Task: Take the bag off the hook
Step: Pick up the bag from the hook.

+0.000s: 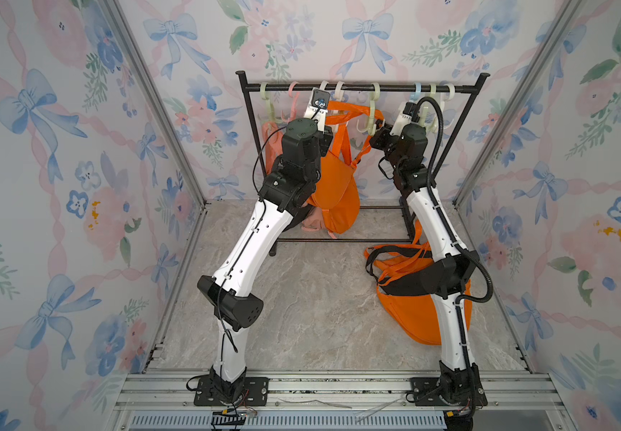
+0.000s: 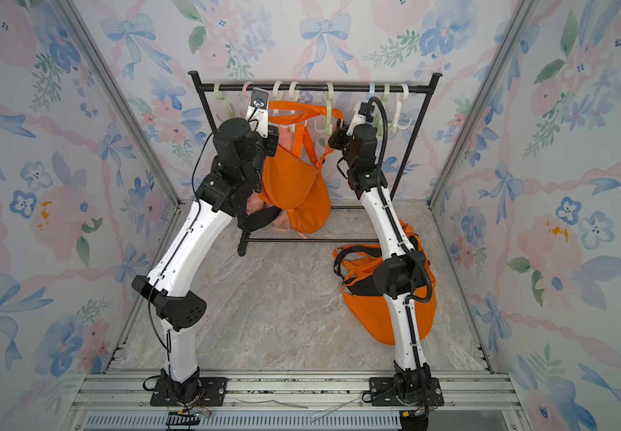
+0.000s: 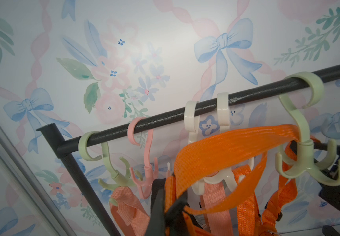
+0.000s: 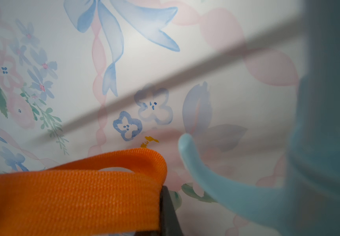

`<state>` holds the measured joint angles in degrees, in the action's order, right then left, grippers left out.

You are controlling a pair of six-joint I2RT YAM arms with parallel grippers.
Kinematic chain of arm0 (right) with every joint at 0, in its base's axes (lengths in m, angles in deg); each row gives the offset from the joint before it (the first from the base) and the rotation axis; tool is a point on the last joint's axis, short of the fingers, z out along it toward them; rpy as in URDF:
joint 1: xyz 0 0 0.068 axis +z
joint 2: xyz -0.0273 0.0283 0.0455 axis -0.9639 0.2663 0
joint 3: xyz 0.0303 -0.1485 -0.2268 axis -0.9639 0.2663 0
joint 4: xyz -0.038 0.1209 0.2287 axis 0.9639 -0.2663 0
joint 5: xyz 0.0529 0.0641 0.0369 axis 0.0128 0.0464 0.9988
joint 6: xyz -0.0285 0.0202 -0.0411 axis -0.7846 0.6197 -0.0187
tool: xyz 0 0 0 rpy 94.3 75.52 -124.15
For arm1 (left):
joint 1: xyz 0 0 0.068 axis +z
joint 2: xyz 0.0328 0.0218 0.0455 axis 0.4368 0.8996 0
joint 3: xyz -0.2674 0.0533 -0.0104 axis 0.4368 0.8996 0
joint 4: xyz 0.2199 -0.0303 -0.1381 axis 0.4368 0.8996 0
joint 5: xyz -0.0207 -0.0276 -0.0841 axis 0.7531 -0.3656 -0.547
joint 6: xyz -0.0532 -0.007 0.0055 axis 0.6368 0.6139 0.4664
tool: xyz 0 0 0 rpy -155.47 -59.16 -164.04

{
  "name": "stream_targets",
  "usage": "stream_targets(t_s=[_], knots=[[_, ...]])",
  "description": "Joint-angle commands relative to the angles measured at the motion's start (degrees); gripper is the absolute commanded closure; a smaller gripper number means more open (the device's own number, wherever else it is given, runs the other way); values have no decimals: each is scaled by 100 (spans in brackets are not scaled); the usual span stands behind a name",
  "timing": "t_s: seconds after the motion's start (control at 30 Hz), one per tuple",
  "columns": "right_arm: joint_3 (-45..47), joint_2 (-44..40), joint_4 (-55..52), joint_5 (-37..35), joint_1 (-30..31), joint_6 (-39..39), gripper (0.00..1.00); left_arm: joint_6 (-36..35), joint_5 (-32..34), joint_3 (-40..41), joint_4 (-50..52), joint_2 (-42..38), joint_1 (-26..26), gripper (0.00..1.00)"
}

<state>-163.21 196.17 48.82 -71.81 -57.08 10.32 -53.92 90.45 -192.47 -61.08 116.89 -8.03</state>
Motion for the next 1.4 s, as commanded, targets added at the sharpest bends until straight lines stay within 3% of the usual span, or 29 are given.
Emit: stream_targets(t_s=[0.0, 0.33, 0.73, 1.0, 1.13, 1.37], knots=[[-231, 171, 232, -397, 92, -374, 100, 135, 144, -143, -105, 287, 12, 100], [-346, 566, 363, -472, 151, -710, 100, 412, 49, -637, -104, 896, 1, 100], [533, -19, 298, 900, 146, -583, 100, 725, -287, -630, 35, 1019, 11, 100], [42, -102, -112, 1163, 266, -490, 100, 977, -563, -889, 12, 1306, -153, 100], [-208, 23, -553, 856, 259, -603, 100, 1161, -592, -817, 18, 1504, -152, 100], [-92, 83, -1210, 993, -441, 378, 100, 1260, -521, -705, 147, 1693, -106, 100]])
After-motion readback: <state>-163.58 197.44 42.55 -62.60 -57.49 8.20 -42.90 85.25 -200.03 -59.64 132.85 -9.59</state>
